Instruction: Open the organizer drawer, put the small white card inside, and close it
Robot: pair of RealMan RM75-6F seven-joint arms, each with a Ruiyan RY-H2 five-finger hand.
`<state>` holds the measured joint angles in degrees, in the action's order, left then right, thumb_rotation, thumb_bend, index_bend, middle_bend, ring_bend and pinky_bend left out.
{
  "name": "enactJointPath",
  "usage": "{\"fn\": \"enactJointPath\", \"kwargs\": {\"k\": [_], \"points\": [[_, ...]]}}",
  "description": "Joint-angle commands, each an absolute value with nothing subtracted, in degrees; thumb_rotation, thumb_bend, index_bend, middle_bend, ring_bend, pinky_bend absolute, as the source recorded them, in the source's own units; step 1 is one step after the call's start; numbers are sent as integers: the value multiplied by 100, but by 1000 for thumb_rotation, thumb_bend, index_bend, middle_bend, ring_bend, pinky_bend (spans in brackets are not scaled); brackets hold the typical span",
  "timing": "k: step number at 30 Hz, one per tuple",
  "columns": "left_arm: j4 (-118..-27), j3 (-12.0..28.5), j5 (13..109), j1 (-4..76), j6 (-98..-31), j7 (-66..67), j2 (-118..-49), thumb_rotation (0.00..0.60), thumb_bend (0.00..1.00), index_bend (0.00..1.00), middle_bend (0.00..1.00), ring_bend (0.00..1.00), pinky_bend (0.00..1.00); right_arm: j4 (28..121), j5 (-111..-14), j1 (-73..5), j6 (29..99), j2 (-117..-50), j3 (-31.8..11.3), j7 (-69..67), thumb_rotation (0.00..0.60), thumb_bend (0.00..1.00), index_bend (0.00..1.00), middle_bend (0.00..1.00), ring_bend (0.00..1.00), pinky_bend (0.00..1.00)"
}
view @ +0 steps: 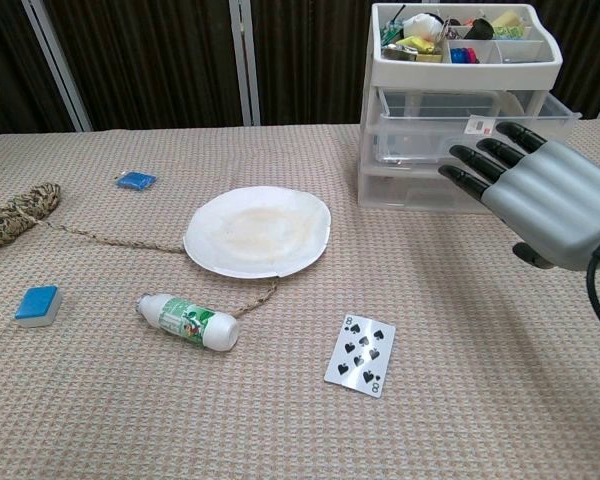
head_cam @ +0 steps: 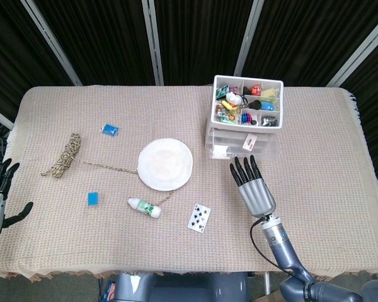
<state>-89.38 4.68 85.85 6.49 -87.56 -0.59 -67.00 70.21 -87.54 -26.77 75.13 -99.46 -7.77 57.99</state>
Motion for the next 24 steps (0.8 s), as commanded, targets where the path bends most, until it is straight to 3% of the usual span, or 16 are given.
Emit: {"fn": "enactJointPath", "kwargs": {"k": [1, 24], "points": [[-8944, 470, 8575, 648, -8751, -65, -6698, 600, 293, 23, 0, 0, 0, 7000, -8692, -2733, 7461, -9985, -838, 5834, 600, 178, 0, 0, 0, 0], [-8968, 475, 8536, 656, -8702, -118, -6676, 600, 294, 23, 0, 0, 0, 6412, -7823, -3302, 6976, -10364, -1452, 5978, 600, 178, 0, 0, 0, 0]]}}
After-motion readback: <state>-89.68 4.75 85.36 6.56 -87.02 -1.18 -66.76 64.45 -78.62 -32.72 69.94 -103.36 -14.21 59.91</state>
